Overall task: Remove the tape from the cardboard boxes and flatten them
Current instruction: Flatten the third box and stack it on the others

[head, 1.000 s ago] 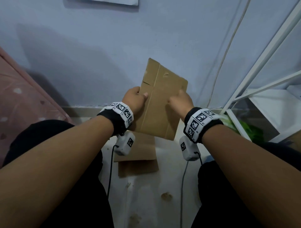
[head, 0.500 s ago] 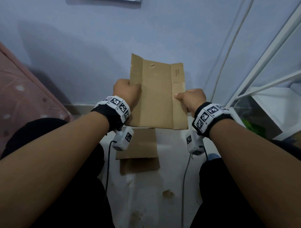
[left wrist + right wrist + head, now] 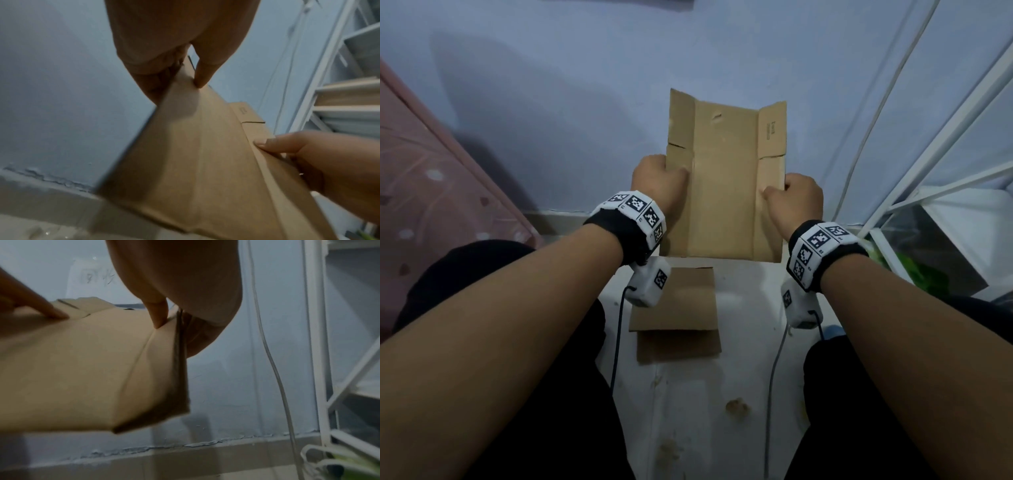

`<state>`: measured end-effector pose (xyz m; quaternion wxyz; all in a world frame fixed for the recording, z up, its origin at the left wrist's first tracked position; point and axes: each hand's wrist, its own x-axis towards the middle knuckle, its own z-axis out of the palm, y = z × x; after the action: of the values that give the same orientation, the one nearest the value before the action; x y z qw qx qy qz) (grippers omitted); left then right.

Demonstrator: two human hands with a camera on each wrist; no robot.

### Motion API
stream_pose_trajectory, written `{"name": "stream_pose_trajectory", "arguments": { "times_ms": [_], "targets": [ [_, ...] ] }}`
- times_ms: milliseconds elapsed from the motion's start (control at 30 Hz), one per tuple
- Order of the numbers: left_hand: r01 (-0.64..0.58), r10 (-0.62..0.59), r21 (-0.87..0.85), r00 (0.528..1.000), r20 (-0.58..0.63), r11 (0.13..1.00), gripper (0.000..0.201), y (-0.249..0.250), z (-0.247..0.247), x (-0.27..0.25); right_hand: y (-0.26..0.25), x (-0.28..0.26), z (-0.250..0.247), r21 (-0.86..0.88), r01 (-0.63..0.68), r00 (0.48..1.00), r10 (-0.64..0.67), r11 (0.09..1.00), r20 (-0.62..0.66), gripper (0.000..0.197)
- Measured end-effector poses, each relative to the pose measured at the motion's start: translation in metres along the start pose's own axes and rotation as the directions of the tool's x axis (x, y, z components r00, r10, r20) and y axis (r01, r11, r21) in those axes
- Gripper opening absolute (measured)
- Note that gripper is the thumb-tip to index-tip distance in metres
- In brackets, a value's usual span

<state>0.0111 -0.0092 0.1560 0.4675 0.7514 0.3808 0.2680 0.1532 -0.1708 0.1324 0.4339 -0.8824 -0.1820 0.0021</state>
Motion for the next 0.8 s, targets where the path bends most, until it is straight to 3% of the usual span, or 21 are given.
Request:
{"name": "stream_pose_trajectory", "arguments": {
  "times_ms": [33, 133, 333, 433, 800],
  "targets": [
    [0.008, -0.008, -0.045, 1.000, -0.006, 0.999, 0.006, 0.001, -0.001, -0.002, -0.001, 0.000, 0.000, 0.044, -0.011, 1.000, 0.011, 0.999, 0.000, 0.027],
    [0.047, -0.059, -0.214, 0.997, -0.051, 0.976, 0.017, 0.001, -0.003, -0.002, -0.005, 0.000, -0.001, 0.122, 0.003, 1.000, -0.006, 0.992, 0.021, 0.019],
    [0.060, -0.138, -0.380, 0.973, -0.182, 0.923, 0.066, 0.007, -0.015, 0.003, -0.007, -0.004, -0.005, 0.029, 0.049, 0.992, -0.052, 0.998, 0.115, 0.008],
    [0.051, -0.141, -0.382, 0.967, -0.212, 0.923, 0.079, 0.008, -0.018, 0.004, -0.008, -0.012, -0.003, 0.005, 0.106, 0.983, -0.105, 0.994, 0.151, 0.007],
    [0.104, -0.188, -0.349, 0.958, -0.216, 0.931, 0.087, 0.008, -0.023, 0.006, -0.008, -0.012, 0.001, -0.182, 0.294, 0.952, -0.269, 0.938, 0.149, 0.019]
  ]
}}
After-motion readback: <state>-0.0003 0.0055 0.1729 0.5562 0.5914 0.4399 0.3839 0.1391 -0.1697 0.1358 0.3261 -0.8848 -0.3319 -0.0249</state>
